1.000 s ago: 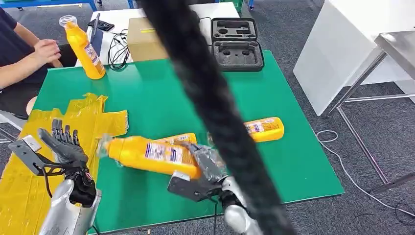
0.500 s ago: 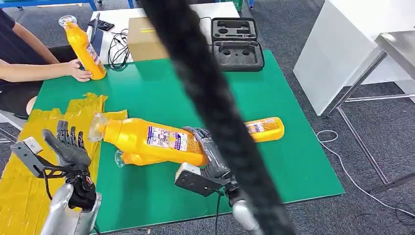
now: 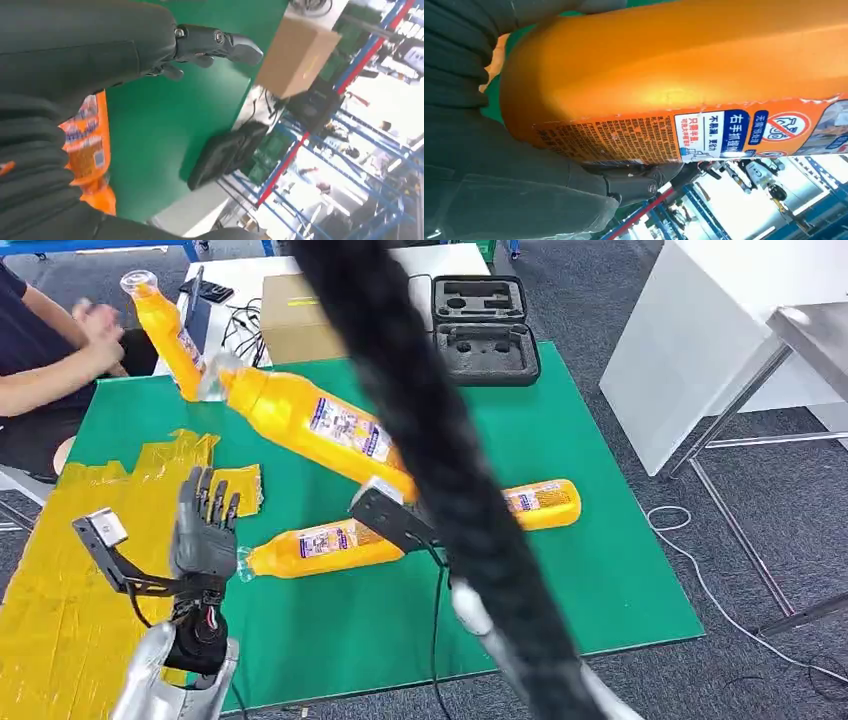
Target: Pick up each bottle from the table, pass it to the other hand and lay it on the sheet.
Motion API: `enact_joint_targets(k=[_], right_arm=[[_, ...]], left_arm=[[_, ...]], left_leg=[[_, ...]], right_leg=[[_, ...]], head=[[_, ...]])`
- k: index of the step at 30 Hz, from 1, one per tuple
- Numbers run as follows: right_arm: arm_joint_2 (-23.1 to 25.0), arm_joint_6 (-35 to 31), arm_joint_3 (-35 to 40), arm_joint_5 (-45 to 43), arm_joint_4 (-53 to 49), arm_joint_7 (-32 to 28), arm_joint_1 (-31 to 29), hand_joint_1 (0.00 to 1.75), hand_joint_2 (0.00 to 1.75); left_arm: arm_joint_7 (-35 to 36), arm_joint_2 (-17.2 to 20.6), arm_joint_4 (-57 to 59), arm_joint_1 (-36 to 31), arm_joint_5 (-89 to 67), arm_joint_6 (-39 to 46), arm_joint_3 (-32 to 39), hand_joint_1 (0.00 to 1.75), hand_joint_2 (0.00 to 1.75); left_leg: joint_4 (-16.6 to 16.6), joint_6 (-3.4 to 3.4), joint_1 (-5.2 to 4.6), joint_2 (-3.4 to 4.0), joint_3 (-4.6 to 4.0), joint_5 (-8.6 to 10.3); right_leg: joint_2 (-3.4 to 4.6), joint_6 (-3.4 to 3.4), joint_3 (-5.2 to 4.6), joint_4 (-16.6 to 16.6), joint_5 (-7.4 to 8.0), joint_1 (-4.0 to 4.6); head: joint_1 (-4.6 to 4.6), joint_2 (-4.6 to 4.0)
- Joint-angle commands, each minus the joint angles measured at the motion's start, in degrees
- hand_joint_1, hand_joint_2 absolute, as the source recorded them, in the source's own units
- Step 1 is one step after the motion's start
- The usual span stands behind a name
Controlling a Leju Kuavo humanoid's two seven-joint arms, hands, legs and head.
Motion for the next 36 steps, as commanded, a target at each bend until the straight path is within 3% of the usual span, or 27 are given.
enact_joint_targets(k=[1,9,14,22,30,36], right_arm=[[2.4,0.0,-2.0,-0.1,8.2,0.6,-5.0,1.75,1.75],[5.6,-0.2,-6.4,-0.5,15.0,1.8,-9.6,1.75,1.75],[7.9,1.7,-4.8,1.1,17.5,2.9,-10.5,1.75,1.75],[10.5,4.8,2.1,4.7,21.0,5.1,-9.1,1.75,1.75],[11.9,6.4,16.9,5.7,25.5,7.5,-7.1,1.75,1.75],[11.9,6.8,18.2,5.7,25.2,7.7,-6.9,1.75,1.75]], left_arm=[[0.7,-0.7,-0.9,-0.5,0.5,-0.3,-2.2,0.0,1.75],[1.9,-2.1,-0.4,-2.1,0.3,-1.4,-4.5,0.0,1.75],[2.3,-3.1,-1.1,-3.3,-0.7,-1.1,-5.3,0.0,1.75],[3.0,-3.7,-0.4,-4.3,-1.1,-1.6,-4.6,0.0,1.75],[2.8,-3.9,0.0,-5.1,-0.4,-2.0,-3.6,0.0,1.75],[2.6,-3.4,-0.1,-5.7,-0.5,-1.9,-2.7,0.0,1.75]], left_leg=[[0.0,-0.12,0.04,-0.01,0.13,-0.06],[0.1,-0.21,0.09,-0.07,0.14,-0.12],[0.1,-0.16,0.08,-0.1,0.04,-0.07],[0.0,-0.16,0.11,-0.02,0.12,-0.08],[0.0,-0.16,0.12,-0.04,0.14,-0.07],[0.0,-0.15,0.13,-0.16,0.1,-0.05]], right_leg=[[-0.09,-0.01,0.14,0.0,-0.07,0.04],[-0.19,-0.01,0.21,0.1,-0.14,0.08],[-0.14,-0.02,0.09,0.0,-0.08,0.06],[-0.08,-0.02,0.13,0.0,-0.08,0.1],[-0.11,-0.03,0.16,-0.1,-0.09,0.13],[-0.21,-0.03,0.14,-0.1,-0.1,0.15]], head=[[0.0,-0.02],[0.0,0.0],[0.0,0.0],[-0.02,0.0],[0.0,0.0],[0.0,0.0]])
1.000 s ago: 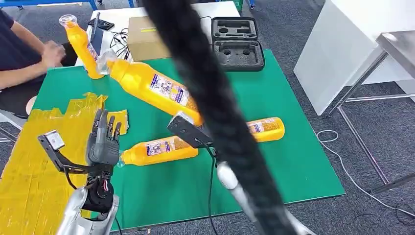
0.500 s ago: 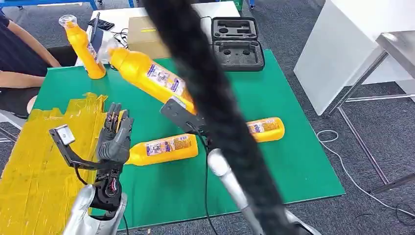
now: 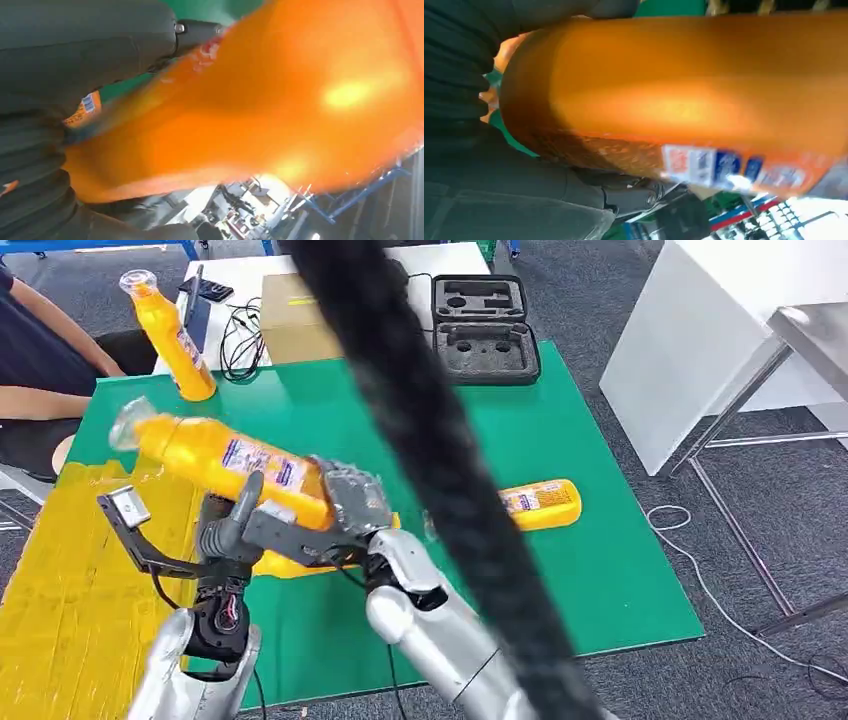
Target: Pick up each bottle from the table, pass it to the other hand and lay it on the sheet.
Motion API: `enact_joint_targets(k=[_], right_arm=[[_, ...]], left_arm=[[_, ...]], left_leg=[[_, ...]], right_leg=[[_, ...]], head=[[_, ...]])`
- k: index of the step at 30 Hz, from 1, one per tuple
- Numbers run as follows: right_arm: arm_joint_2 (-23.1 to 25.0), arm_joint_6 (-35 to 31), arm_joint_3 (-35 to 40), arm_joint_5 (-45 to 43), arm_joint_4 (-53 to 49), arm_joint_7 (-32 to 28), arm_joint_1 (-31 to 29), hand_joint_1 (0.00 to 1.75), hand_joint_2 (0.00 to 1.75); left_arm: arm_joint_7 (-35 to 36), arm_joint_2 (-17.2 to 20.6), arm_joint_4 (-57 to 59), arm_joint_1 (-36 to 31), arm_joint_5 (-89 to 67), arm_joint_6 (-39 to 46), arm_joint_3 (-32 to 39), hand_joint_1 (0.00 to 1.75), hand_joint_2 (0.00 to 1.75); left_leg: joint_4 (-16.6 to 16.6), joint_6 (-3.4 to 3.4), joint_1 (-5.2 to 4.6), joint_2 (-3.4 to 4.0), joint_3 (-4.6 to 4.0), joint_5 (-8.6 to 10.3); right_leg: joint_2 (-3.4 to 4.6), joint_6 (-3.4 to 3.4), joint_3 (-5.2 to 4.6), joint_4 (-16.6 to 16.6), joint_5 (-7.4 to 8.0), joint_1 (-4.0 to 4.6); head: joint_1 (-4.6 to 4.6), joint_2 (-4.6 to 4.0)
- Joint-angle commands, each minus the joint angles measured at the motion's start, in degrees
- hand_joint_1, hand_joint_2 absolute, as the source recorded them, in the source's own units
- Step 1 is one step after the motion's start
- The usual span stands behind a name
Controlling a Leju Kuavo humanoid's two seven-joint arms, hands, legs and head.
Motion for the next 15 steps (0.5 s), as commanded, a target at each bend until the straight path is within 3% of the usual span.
enact_joint_targets(k=[1,8,15], right_arm=[[-0.6,1.3,9.0,0.0,5.9,0.2,-1.3,1.75,1.75],[-0.6,1.5,8.9,-0.1,6.1,0.2,-1.4,1.75,1.75],[-0.6,3.3,14.3,-1.5,4.1,-0.9,-0.8,1.75,1.75]], left_arm=[[0.0,-0.1,2.3,-3.6,0.1,-0.2,0.7,0.0,1.75],[-0.1,-0.3,2.4,-3.7,0.1,0.0,0.9,0.0,1.75],[-0.6,-0.1,3.8,-4.8,0.4,0.8,3.6,0.0,1.75]], left_leg=[[0.0,-0.2,0.08,-0.18,0.29,-0.1],[0.0,-0.14,0.04,-0.19,0.15,-0.03],[0.0,-0.11,0.03,-0.1,0.09,-0.01]], right_leg=[[-0.31,-0.01,0.36,0.0,-0.16,0.09],[-0.26,-0.01,0.22,0.0,-0.08,0.07],[-0.17,-0.02,0.14,-0.1,-0.04,0.05]], head=[[0.0,-0.02],[0.0,0.0],[0.0,0.0]])
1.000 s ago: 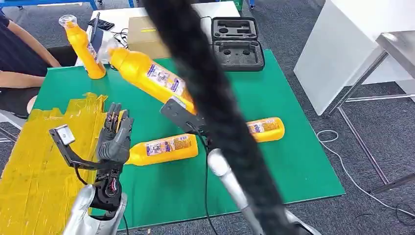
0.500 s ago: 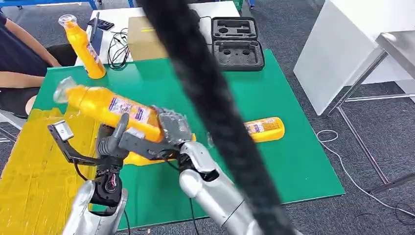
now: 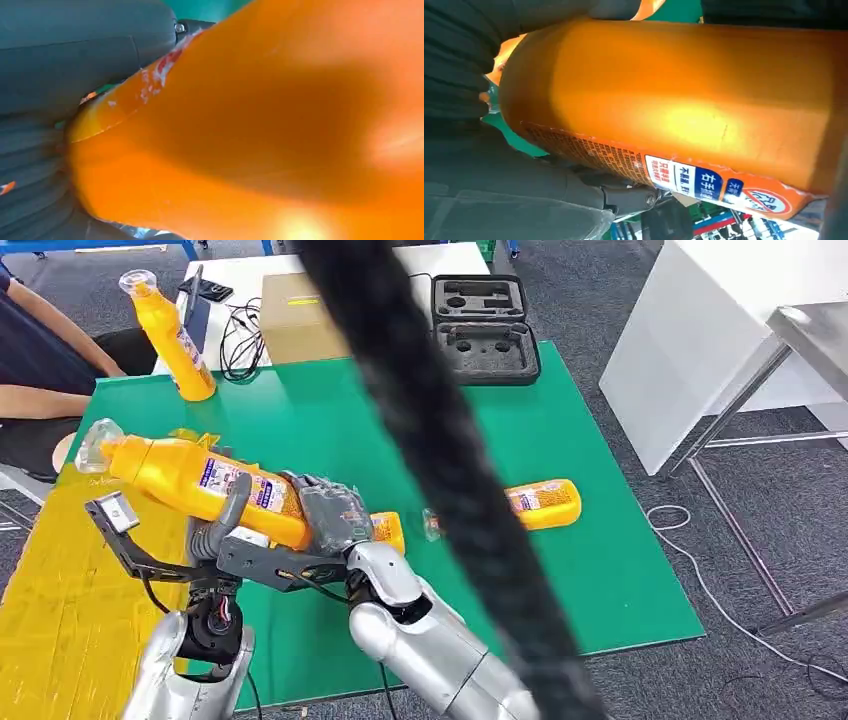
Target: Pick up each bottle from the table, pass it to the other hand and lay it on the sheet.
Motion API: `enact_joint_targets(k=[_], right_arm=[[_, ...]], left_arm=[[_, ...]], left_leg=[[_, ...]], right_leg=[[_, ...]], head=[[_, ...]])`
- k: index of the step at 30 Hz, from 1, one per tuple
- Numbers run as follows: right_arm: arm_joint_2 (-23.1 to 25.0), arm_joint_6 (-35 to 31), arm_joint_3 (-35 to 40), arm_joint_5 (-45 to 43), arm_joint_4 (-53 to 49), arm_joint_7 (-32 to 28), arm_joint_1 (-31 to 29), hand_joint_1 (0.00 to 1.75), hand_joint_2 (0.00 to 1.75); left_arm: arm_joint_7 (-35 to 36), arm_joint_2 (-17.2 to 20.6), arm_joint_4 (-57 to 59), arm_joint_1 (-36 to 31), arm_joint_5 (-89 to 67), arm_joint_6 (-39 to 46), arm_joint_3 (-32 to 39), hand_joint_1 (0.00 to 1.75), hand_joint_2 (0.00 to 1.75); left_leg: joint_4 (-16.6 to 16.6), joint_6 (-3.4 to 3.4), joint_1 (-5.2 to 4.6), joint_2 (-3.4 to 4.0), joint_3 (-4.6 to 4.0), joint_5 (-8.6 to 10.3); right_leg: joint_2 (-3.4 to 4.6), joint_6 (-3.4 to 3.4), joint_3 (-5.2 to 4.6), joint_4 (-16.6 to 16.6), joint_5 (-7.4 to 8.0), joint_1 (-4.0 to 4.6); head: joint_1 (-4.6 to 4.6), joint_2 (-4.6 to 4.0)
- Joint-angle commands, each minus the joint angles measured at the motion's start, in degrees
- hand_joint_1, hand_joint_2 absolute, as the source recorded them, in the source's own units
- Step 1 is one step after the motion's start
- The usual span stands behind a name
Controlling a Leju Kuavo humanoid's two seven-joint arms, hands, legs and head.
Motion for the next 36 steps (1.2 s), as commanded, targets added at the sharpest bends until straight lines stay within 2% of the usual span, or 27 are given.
enact_joint_targets(k=[1,8,9,10,11,36], right_arm=[[-0.9,3.1,10.6,-1.3,2.7,-1.2,0.1,1.75,1.75],[-0.9,5.1,15.4,-3.4,2.1,-1.6,1.7,1.75,1.75],[-0.9,5.1,15.4,-3.6,2.2,-1.6,1.7,1.75,1.75],[-0.9,5.1,15.3,-3.7,2.6,-1.6,1.7,1.75,1.75],[-0.9,5.0,15.2,-3.8,2.9,-1.7,1.6,1.75,1.75],[-0.9,3.7,12.4,-5.6,7.5,-3.8,0.8,1.75,1.75]], left_arm=[[-0.2,-0.4,3.9,-5.4,0.3,0.4,2.0,0.0,1.75],[-1.0,-0.4,3.9,-5.2,0.1,1.3,4.4,0.0,1.75],[-1.1,-0.4,3.9,-5.1,0.1,1.3,4.5,0.44,1.75],[-1.2,-0.4,3.8,-5.0,0.2,1.3,4.6,1.52,1.75],[-1.2,-0.4,3.7,-4.9,0.2,1.3,4.7,1.73,1.75],[-2.9,-0.6,5.3,-5.5,1.2,1.7,6.9,1.75,1.75]], left_leg=[[0.0,-0.19,0.09,-0.14,0.23,-0.07],[0.0,-0.17,0.09,-0.12,0.22,-0.06],[0.0,-0.22,0.12,-0.14,0.33,-0.11],[0.0,-0.11,0.07,-0.1,0.11,-0.01],[0.0,-0.16,0.1,-0.12,0.2,-0.04],[0.0,-0.21,0.12,-0.23,0.26,-0.07]], right_leg=[[-0.26,-0.02,0.3,0.0,-0.12,0.09],[-0.22,-0.02,0.28,-0.1,-0.1,0.08],[-0.28,-0.03,0.39,0.0,-0.16,0.11],[-0.18,-0.02,0.16,-0.1,-0.04,0.06],[-0.23,-0.02,0.27,-0.1,-0.08,0.09],[-0.39,-0.02,0.34,0.0,-0.15,0.13]], head=[[0.0,0.0],[0.0,0.0],[0.0,0.0],[0.0,0.0],[-0.02,0.0],[0.0,0.0]])
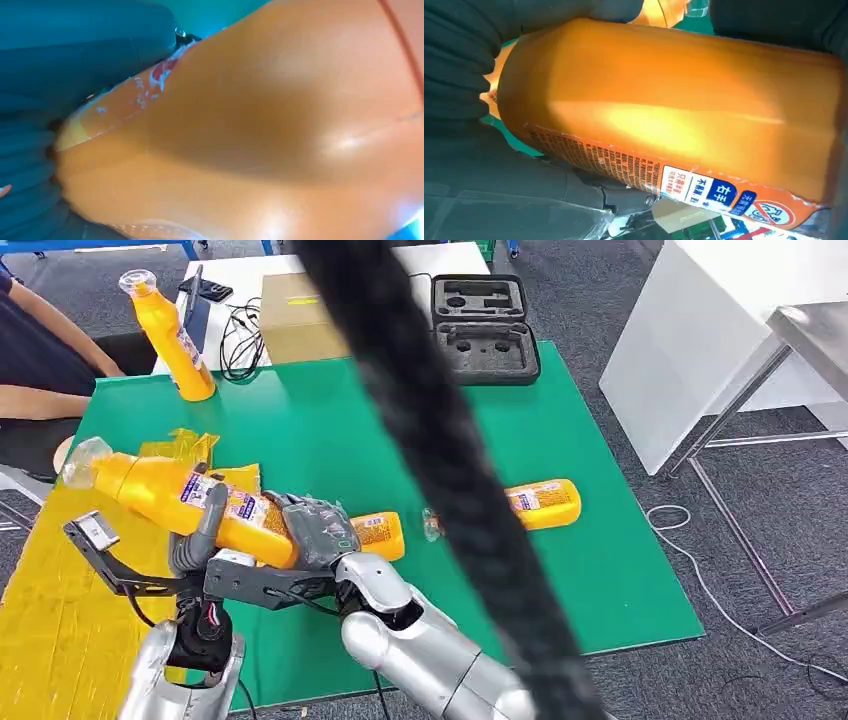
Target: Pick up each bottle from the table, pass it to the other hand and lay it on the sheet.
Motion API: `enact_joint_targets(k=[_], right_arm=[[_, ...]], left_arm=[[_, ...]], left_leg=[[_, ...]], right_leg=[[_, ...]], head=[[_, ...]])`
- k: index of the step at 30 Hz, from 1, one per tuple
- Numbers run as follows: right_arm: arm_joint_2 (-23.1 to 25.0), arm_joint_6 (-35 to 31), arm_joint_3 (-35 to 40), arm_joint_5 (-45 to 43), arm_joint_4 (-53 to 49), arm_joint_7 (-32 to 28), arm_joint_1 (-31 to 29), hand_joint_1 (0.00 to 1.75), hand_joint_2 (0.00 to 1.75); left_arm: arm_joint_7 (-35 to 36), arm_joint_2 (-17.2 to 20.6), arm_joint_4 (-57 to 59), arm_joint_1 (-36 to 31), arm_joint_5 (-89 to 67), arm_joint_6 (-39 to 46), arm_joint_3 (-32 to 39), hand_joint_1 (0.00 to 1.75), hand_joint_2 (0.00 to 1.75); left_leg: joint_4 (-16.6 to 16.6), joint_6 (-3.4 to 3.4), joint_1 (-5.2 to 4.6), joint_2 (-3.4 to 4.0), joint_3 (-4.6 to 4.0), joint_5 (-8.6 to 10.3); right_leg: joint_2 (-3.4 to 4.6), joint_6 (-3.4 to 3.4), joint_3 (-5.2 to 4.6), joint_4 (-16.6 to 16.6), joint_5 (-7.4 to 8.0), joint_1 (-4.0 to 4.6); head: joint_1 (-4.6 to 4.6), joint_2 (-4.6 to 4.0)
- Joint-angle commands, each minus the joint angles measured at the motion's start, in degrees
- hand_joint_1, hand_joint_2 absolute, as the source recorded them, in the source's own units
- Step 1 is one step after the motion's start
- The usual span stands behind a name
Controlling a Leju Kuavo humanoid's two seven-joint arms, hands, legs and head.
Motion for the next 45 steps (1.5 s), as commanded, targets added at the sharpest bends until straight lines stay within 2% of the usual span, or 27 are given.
enact_joint_targets(k=[1,2,5,24,25,28,30,33,34,35,38,40,41,42,43,45], right_arm=[[-0.9,0.9,5.0,0.1,4.3,-2.6,1.8,1.59,1.75],[-1.2,0.3,4.1,0.1,4.2,-3.0,1.6,0.0,0.0],[-2.8,-1.1,-1.1,-1.3,1.9,-4.0,1.2,0.0,0.0],[-2.7,-1.1,-1.2,-1.3,1.7,-3.9,1.3,0.0,0.0],[-3.5,-3.3,-3.6,-2.3,-0.4,-5.0,1.8,0.0,0.0],[-6.7,-4.0,-8.7,-4.4,-7.3,-6.4,2.8,0.0,0.0],[-7.9,-3.8,-10.8,-5.0,-11.1,-6.9,4.2,0.0,0.0],[-8.1,-1.8,-12.0,-4.8,-13.7,-6.9,6.2,0.0,0.0],[-7.6,-1.0,-12.3,-4.6,-13.2,-6.9,6.7,0.0,0.0],[-7.5,-0.7,-12.1,-4.4,-12.9,-7.0,6.8,0.0,0.0],[-6.8,-0.9,-11.6,-4.1,-11.5,-7.9,6.5,0.0,0.0],[-6.8,-0.8,-11.4,-4.4,-11.2,-8.2,6.1,0.0,0.0],[-7.3,-0.9,-10.8,-4.5,-11.4,-8.9,6.4,0.0,0.0],[-7.7,-1.4,-10.5,-4.7,-11.7,-9.2,6.8,0.0,0.0],[-7.9,-1.7,-10.4,-4.9,-11.9,-9.3,7.0,0.0,0.0],[-8.5,-1.9,-10.4,-5.2,-12.2,-9.5,7.1,0.0,0.0]], left_arm=[[-0.2,-0.5,4.4,-7.3,0.1,0.0,3.0,1.75,1.75],[-0.3,-0.5,4.3,-7.2,0.1,0.1,3.2,1.75,1.75],[-0.8,0.0,3.8,-6.9,0.0,0.5,4.3,1.75,1.75],[-0.8,0.0,3.8,-6.9,0.1,0.4,4.4,1.75,1.75],[-1.8,-0.1,3.5,-6.8,-1.1,1.8,5.2,1.75,1.75],[-2.4,0.4,2.1,-5.9,-2.3,2.7,8.3,1.75,1.75],[-2.7,1.1,1.9,-5.5,-3.1,2.9,9.6,1.75,1.75],[-3.9,1.4,1.6,-4.5,-3.1,3.9,11.1,1.75,1.75],[-4.3,1.3,0.8,-3.5,-2.9,4.4,11.5,1.75,1.75],[-5.0,1.2,0.3,-3.0,-3.4,5.1,11.6,1.75,1.75],[-12.4,1.5,-0.6,-3.9,-14.7,15.8,12.2,1.75,1.75],[-13.3,3.0,1.9,-6.0,-26.0,26.0,12.9,1.75,1.75],[-13.3,-5.8,2.6,-10.8,-44.8,26.8,29.3,1.71,1.75],[-13.3,-4.0,3.4,-10.7,-66.4,26.8,34.9,1.75,1.75],[-13.3,-3.2,3.6,-10.2,-76.6,26.8,34.8,1.75,1.75],[-13.3,-2.8,3.0,-9.4,-75.4,26.8,34.5,1.75,1.75]], left_leg=[[0.0,-0.25,0.14,-0.28,0.33,-0.11],[0.0,-0.15,0.08,-0.21,0.17,-0.03],[0.0,-0.18,0.09,-0.27,0.23,-0.04],[0.0,-0.16,0.08,-0.18,0.19,-0.04],[0.0,-0.13,0.06,-0.14,0.13,-0.02],[0.1,-0.23,0.13,-0.24,0.31,-0.11],[0.0,-0.12,0.06,-0.12,0.12,-0.02],[0.0,-0.18,0.08,-0.11,0.23,-0.09],[0.0,-0.08,0.01,-0.05,0.05,0.0],[0.0,-0.21,0.1,-0.07,0.33,-0.15],[0.0,-0.13,0.05,0.04,0.16,-0.07],[0.0,-0.22,0.1,-0.02,0.28,-0.16],[0.1,-0.22,0.11,-0.06,0.19,-0.13],[0.0,-0.19,0.1,-0.06,0.14,-0.08],[0.1,-0.24,0.14,-0.13,0.21,-0.15],[0.0,-0.25,0.15,0.14,0.29,-0.15]], right_leg=[[-0.45,-0.02,0.46,0.0,-0.2,0.15],[-0.33,-0.01,0.27,-0.1,-0.1,0.08],[-0.41,-0.02,0.34,0.0,-0.14,0.1],[-0.33,0.0,0.27,0.0,-0.12,0.08],[-0.27,0.0,0.2,0.0,-0.08,0.07],[-0.44,0.0,0.43,0.0,-0.19,0.14],[-0.24,0.01,0.19,-0.1,-0.06,0.07],[-0.28,0.01,0.31,0.0,-0.14,0.08],[-0.13,0.01,0.09,0.0,-0.03,0.01],[-0.24,-0.01,0.41,0.0,-0.18,0.09],[-0.08,0.0,0.2,0.0,-0.07,0.03],[-0.19,-0.02,0.36,0.0,-0.17,0.07],[-0.23,-0.02,0.28,0.0,-0.15,0.08],[-0.21,-0.03,0.22,0.0,-0.11,0.07],[-0.32,-0.02,0.33,0.1,-0.19,0.11],[-0.03,-0.04,0.32,0.0,-0.1,0.12]], head=[[0.0,0.0],[0.0,0.0],[0.0,0.0],[0.0,0.0],[0.0,0.0],[0.0,0.0],[0.0,0.0],[0.02,0.0],[0.02,0.0],[0.02,0.0],[0.0,0.0],[0.02,0.0],[0.02,0.0],[0.02,0.0],[0.0,0.0],[0.0,0.0]])
